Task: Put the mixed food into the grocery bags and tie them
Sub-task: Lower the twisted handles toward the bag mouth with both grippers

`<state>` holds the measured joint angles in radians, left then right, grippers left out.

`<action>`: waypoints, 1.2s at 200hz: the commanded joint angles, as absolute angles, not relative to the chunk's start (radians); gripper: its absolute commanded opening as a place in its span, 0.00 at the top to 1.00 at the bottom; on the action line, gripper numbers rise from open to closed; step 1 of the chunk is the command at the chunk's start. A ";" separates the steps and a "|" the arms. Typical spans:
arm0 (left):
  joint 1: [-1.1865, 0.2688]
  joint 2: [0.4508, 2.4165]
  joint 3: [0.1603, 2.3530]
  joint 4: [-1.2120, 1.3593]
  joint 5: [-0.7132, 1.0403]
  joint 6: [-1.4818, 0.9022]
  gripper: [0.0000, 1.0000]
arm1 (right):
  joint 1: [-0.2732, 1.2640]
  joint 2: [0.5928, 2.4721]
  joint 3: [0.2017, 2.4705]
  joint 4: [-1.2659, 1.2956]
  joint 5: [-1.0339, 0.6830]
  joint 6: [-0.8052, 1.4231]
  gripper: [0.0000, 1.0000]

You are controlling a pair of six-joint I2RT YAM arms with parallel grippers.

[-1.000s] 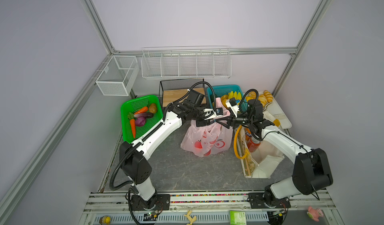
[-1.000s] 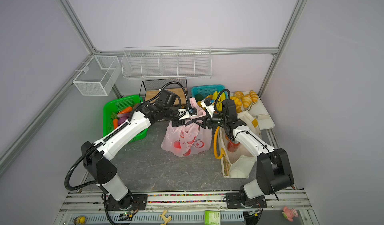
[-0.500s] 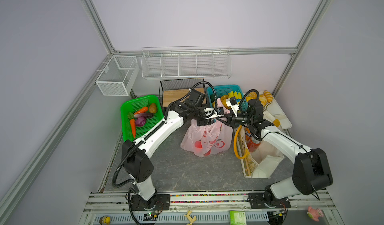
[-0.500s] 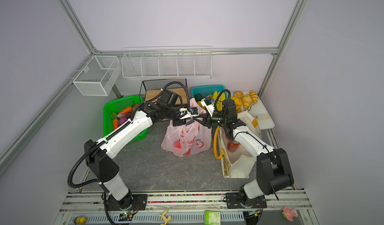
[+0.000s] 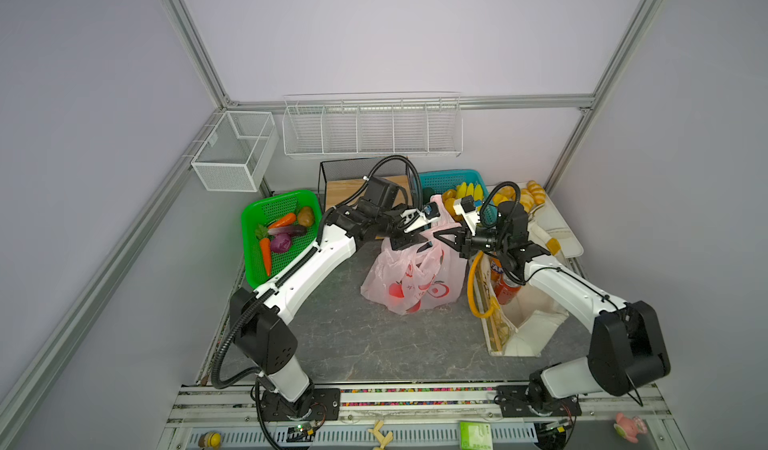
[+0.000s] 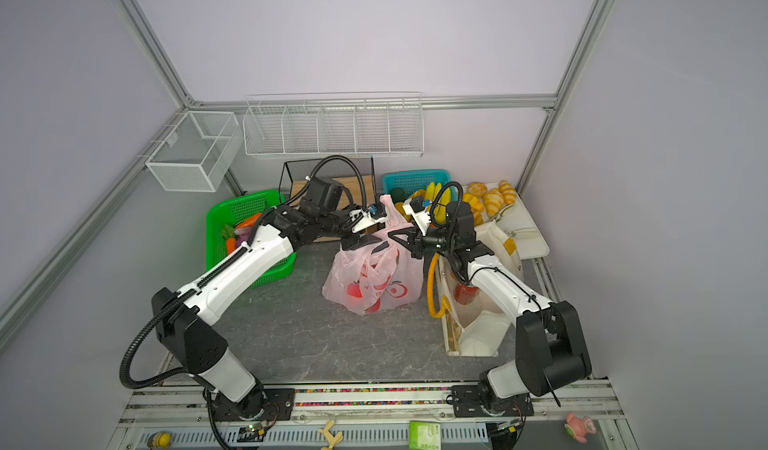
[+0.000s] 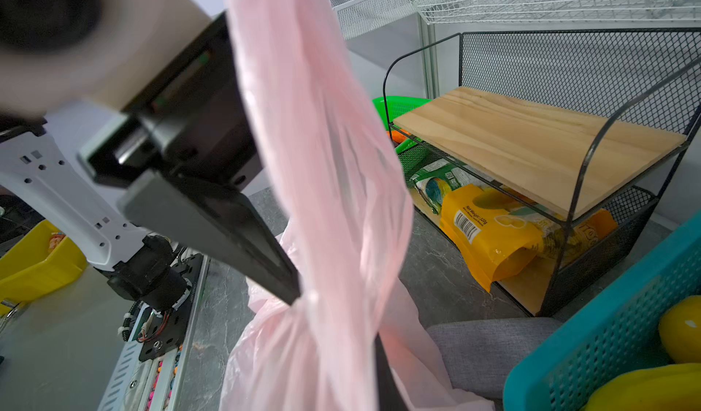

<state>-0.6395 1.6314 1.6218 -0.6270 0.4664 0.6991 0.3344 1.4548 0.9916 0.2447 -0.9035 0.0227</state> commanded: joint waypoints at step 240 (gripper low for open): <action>-0.729 1.432 0.934 0.334 0.349 0.302 1.00 | 0.441 1.412 0.979 0.253 -0.523 0.405 0.93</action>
